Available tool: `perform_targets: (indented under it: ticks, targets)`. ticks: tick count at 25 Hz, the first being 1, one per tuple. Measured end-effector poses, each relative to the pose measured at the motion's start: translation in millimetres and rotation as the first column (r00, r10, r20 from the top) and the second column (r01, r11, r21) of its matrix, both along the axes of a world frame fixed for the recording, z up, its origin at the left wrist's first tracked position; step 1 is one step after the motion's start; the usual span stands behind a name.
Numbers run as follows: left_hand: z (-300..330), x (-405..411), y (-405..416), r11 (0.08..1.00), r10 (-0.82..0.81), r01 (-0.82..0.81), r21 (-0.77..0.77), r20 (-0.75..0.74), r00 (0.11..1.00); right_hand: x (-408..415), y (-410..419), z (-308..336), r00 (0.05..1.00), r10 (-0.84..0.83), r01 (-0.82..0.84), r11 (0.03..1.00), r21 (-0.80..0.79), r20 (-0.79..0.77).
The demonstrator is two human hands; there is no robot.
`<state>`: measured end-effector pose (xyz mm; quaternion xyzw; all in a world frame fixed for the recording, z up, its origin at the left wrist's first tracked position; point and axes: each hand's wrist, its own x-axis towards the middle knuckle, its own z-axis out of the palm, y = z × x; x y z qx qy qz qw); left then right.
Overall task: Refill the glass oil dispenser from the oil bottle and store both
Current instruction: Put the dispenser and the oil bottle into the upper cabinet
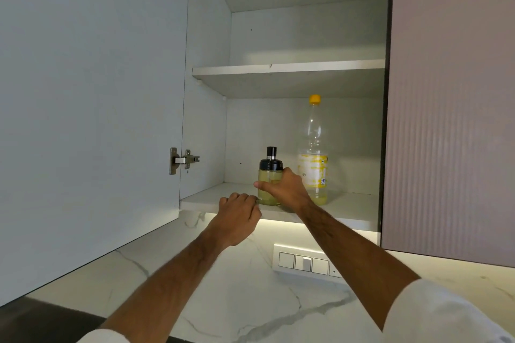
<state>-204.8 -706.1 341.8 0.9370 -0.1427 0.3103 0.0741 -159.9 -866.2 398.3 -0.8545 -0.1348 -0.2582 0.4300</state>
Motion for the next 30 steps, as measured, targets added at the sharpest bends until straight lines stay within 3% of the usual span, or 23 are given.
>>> perform_targets:
  ticks: [16,24,30]
  targets:
    - [-2.7,7.8,2.7,0.999,0.009,-0.01,0.043,0.019,1.0,39.1,21.9,4.7,0.993,-0.063,0.057,0.997,-0.054,-0.104]
    - [-1.3,5.4,4.7,0.998,-0.038,0.035,0.045,0.075,0.996,-18.4,15.8,3.3,0.983,-0.136,0.106,0.968,-0.227,-0.12]
    - [-15.5,-11.3,20.1,0.988,-0.144,0.136,0.079,0.115,0.983,-81.4,17.5,-13.3,0.99,-0.136,0.122,0.963,-0.241,-0.043]
